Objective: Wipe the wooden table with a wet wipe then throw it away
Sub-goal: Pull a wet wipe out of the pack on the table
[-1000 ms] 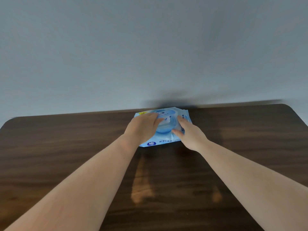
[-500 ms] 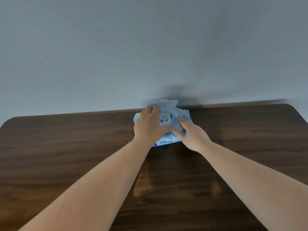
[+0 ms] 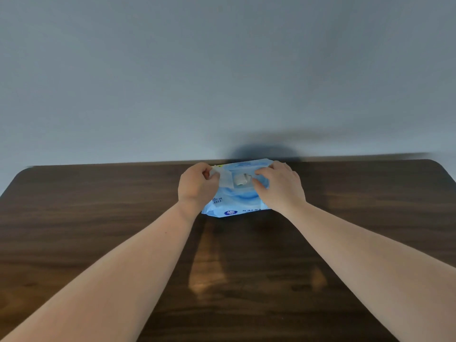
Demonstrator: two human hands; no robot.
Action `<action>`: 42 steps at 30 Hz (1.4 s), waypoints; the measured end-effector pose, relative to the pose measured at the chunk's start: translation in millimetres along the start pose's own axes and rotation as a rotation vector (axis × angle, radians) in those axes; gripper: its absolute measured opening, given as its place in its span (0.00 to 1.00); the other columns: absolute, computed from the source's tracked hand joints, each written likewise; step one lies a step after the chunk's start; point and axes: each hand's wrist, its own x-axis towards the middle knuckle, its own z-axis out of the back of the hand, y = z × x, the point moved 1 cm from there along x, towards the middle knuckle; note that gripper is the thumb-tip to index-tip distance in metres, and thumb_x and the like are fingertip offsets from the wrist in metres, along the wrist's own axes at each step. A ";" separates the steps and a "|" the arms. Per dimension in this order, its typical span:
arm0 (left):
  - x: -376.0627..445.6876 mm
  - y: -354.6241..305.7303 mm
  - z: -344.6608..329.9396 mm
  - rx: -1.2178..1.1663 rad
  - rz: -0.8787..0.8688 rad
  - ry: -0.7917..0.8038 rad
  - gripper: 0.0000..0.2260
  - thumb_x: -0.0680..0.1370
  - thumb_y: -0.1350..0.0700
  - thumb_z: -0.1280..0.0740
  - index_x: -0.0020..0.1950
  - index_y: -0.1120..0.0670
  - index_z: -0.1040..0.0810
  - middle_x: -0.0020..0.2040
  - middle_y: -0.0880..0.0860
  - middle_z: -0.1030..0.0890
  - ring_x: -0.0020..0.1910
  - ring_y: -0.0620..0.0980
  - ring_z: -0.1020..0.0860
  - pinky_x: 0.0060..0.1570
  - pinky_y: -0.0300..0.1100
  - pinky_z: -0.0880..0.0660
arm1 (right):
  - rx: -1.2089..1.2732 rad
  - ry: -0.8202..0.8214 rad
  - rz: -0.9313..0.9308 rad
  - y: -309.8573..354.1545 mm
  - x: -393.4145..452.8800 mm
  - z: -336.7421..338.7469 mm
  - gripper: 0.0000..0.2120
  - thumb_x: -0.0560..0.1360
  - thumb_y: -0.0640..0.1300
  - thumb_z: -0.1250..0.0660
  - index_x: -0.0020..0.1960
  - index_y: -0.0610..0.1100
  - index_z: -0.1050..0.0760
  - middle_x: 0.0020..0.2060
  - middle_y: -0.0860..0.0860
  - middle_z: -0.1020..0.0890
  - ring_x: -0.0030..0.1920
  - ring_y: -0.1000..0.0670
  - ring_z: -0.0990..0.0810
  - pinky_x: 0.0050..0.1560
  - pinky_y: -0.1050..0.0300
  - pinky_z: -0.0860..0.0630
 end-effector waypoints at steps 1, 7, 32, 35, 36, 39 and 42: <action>-0.8 1.4 0.3 0.005 0.005 0.006 0.11 0.75 0.57 0.34 0.33 0.52 0.30 0.29 0.47 0.31 0.29 0.45 0.33 0.30 0.36 0.37 | 0.015 0.014 -0.008 2.9 3.5 -0.8 0.18 0.77 0.56 0.40 0.61 0.48 0.23 0.53 0.47 0.24 0.58 0.45 0.28 0.57 0.51 0.31; -3.2 3.3 3.7 0.021 -0.021 0.018 0.06 0.76 0.56 0.35 0.40 0.56 0.24 0.33 0.49 0.27 0.34 0.47 0.30 0.32 0.36 0.34 | 0.073 0.106 -0.039 4.0 8.9 -4.6 0.18 0.75 0.59 0.36 0.61 0.53 0.22 0.56 0.48 0.23 0.56 0.47 0.24 0.49 0.56 0.31; -22.3 -8.8 50.6 -0.465 0.158 0.214 0.10 0.74 0.50 0.29 0.42 0.58 0.18 0.38 0.54 0.18 0.41 0.50 0.20 0.48 0.44 0.20 | 1.055 0.158 -0.358 69.3 -1.1 48.7 0.08 0.72 0.44 0.28 0.43 0.40 0.24 0.34 0.49 0.19 0.33 0.54 0.22 0.37 0.59 0.27; -31.4 -11.3 61.9 -0.629 0.244 0.388 0.15 0.72 0.45 0.28 0.46 0.57 0.17 0.46 0.56 0.15 0.48 0.51 0.17 0.52 0.45 0.20 | 1.068 0.261 -0.335 89.9 -5.6 45.8 0.14 0.70 0.48 0.26 0.47 0.38 0.22 0.36 0.49 0.17 0.37 0.53 0.20 0.44 0.56 0.22; -34.2 -10.5 65.4 -0.651 0.247 0.405 0.16 0.71 0.45 0.27 0.47 0.58 0.17 0.48 0.57 0.15 0.50 0.51 0.17 0.53 0.45 0.21 | 1.085 0.290 -0.330 95.5 -7.0 44.0 0.15 0.69 0.49 0.26 0.46 0.38 0.22 0.36 0.49 0.17 0.38 0.53 0.19 0.45 0.56 0.21; -40.0 -3.8 78.1 -0.725 0.252 0.384 0.16 0.71 0.49 0.26 0.51 0.59 0.18 0.49 0.56 0.15 0.50 0.50 0.17 0.52 0.44 0.21 | 1.138 0.314 -0.333 107.6 -9.8 37.4 0.10 0.70 0.47 0.26 0.40 0.42 0.24 0.35 0.50 0.17 0.39 0.52 0.19 0.45 0.56 0.21; -42.7 8.1 90.8 -0.749 0.269 0.342 0.12 0.72 0.53 0.27 0.51 0.59 0.18 0.49 0.55 0.15 0.49 0.49 0.17 0.50 0.43 0.20 | 1.224 0.304 -0.354 117.9 -12.2 29.7 0.09 0.73 0.46 0.29 0.37 0.44 0.25 0.31 0.52 0.18 0.36 0.53 0.20 0.43 0.57 0.22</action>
